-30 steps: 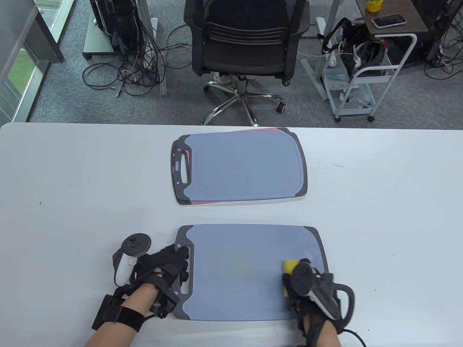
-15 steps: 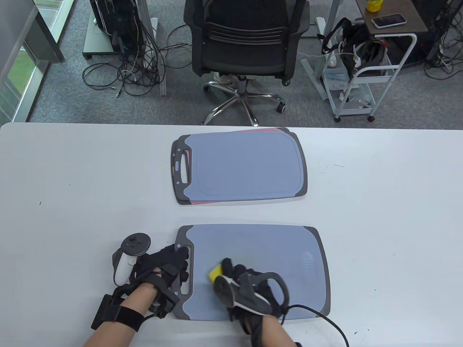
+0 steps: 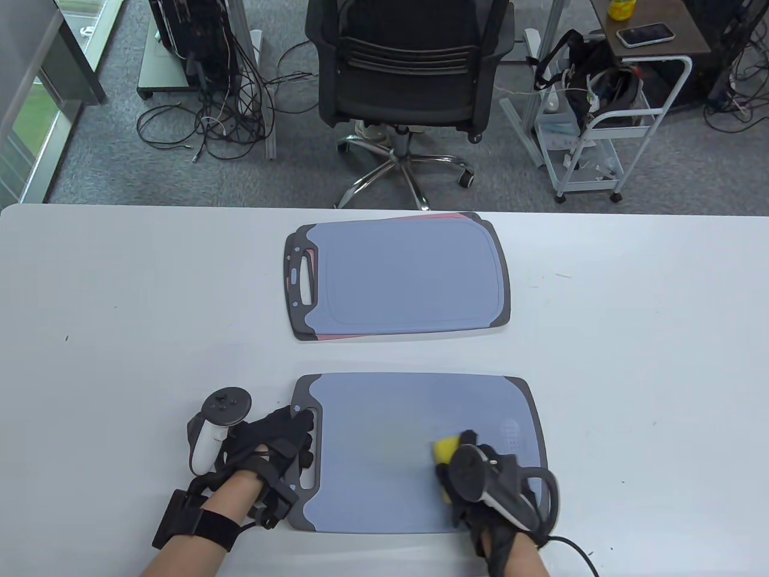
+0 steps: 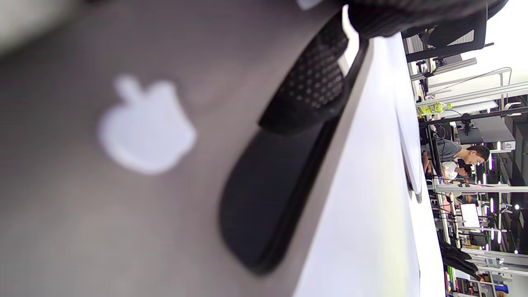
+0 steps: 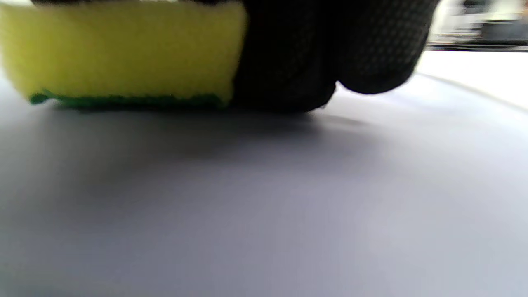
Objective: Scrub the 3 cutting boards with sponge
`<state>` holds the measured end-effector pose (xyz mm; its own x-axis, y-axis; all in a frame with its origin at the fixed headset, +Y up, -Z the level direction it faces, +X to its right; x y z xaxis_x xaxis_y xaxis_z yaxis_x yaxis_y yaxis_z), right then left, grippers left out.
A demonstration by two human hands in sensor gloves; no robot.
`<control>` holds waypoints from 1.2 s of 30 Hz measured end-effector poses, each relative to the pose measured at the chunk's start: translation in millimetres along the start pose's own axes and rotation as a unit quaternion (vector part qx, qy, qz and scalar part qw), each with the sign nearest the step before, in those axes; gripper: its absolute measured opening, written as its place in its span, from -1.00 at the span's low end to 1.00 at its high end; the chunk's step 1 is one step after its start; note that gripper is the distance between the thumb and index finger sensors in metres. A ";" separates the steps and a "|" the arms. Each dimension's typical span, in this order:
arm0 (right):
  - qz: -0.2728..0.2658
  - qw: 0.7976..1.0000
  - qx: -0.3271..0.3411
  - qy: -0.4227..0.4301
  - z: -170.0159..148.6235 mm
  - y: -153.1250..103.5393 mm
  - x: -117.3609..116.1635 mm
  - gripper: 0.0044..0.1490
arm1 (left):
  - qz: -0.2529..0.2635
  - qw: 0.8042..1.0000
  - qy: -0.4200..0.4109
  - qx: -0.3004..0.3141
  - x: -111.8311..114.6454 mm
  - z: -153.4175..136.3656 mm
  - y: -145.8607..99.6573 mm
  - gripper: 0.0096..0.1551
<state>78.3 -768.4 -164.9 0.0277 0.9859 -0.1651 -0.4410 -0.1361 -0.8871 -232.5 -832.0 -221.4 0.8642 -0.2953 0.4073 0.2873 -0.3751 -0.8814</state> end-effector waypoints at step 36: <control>0.006 0.986 0.152 -0.063 127.6 33.8 1.1 -0.04 | -0.009 1.000 0.002 0.005 -0.3 1.5 -0.4 -0.38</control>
<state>-51.0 -759.5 -140.1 -0.0821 0.9914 -0.1020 -0.6896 -0.1304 -0.7124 -232.3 -830.4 -221.5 0.8576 -0.2914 0.4239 0.3065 -0.3723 -0.8761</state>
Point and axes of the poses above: the tracker on the back of each hand, its own z axis roughly to the thumb side, its own y axis roughly from the wrist to the fingertips, x = y × z, the point moved 1 cm from there along y, roughly from the wrist to the fingertips, and after that the axes turned 13 degrees about x, right-handed, at the moved point
